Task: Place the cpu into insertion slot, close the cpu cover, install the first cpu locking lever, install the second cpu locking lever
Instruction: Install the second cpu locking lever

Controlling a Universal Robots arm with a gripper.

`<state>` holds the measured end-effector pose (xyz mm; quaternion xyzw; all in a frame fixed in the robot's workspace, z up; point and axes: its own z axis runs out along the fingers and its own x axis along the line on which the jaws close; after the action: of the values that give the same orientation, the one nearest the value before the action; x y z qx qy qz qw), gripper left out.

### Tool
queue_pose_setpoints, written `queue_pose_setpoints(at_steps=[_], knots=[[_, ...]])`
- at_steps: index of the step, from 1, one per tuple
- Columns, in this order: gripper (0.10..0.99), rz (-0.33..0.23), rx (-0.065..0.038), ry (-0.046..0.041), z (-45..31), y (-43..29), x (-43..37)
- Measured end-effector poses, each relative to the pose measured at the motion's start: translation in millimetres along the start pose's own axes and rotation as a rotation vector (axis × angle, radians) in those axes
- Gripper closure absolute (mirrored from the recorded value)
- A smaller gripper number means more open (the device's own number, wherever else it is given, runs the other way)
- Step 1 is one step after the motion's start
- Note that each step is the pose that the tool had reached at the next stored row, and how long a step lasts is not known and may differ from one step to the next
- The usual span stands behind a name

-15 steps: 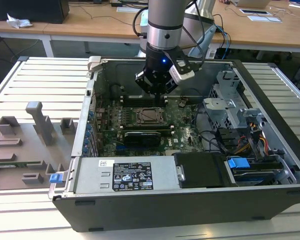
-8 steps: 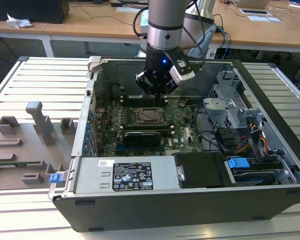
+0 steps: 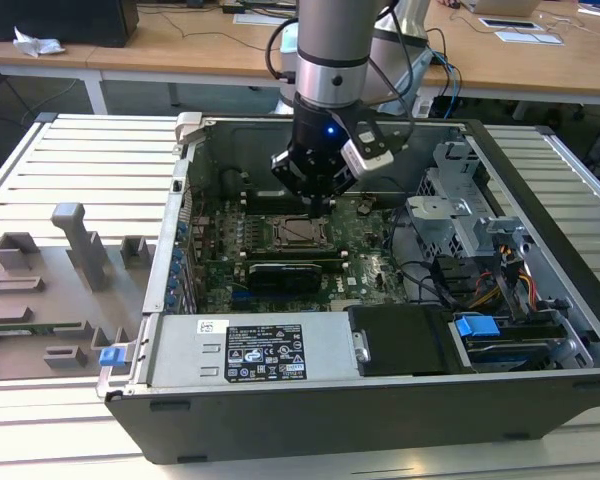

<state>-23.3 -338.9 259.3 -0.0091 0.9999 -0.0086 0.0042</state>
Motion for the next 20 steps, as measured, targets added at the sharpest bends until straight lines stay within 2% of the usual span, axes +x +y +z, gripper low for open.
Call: queue_pose_setpoints(at_steps=[5,6,7,8,9,10,11,12,16,20], knots=[[0.980,0.000,0.000,0.0000,0.3,-14.3,0.2],[0.980,0.000,-0.001,0.0000,0.3,-19.1,0.3],[0.980,0.000,-0.031,-0.0005,0.3,-20.2,0.4],[0.980,0.002,-0.068,-0.0012,0.3,-20.5,0.4],[0.980,0.003,-0.093,-0.0016,0.3,-20.7,0.4],[0.980,0.004,-0.115,-0.0020,0.4,-21.1,0.4],[0.980,0.005,-0.130,-0.0023,0.4,-21.7,0.4],[0.980,0.005,-0.143,-0.0025,0.5,-26.0,0.5],[0.980,0.005,-0.145,-0.0025,1.6,-41.3,2.0],[0.980,0.005,-0.145,-0.0026,2.8,-47.4,3.0]])
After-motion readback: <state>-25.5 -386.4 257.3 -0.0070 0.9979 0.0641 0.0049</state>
